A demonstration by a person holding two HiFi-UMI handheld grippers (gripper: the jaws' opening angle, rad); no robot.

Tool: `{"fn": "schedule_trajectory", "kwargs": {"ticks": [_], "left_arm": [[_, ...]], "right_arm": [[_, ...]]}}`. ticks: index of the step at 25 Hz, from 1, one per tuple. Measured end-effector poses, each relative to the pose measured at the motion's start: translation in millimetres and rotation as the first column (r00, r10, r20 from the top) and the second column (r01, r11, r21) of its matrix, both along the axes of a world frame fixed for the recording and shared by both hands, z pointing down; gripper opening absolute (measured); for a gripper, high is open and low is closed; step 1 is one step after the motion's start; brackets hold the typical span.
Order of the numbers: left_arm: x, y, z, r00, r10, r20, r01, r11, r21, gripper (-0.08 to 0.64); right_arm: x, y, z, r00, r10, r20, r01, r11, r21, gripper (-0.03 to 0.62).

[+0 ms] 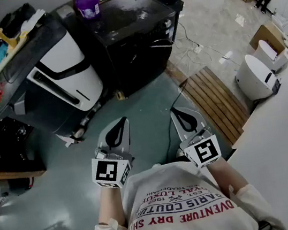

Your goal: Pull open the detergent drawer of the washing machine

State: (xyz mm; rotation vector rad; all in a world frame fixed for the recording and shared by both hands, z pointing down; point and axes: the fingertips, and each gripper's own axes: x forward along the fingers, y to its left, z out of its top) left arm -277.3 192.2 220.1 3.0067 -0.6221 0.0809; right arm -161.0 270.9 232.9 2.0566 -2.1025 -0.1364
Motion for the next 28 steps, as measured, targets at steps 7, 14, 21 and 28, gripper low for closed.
{"fn": "schedule_trajectory", "kwargs": {"ticks": [7,14,21,28], "left_arm": [[-3.3,3.7,6.2,1.0,0.009,-0.004,-0.009,1.0,0.005,0.006],[-6.2,6.6,8.3,1.0,0.026,-0.018,-0.026,1.0,-0.002,0.006],[-3.3,1.9,11.9,0.998,0.051,-0.03,-0.05,0.999,0.019,0.267],[13.7,-11.8,22.9,0.999,0.041,-0.02,-0.041,0.999,-0.013,0.267]], "right_arm": [[-8.0,2.5,-2.4,1.0,0.0,0.006,0.0,1.0,0.003,0.0],[-10.4,1.3,0.4,0.998,0.036,0.055,-0.037,0.999,0.01,0.0],[-10.3,-4.0,5.1,0.997,0.046,0.056,-0.046,0.999,-0.005,0.0],[15.9,-16.2,18.1,0.995,0.058,0.083,-0.057,0.998,-0.022,0.0]]}}
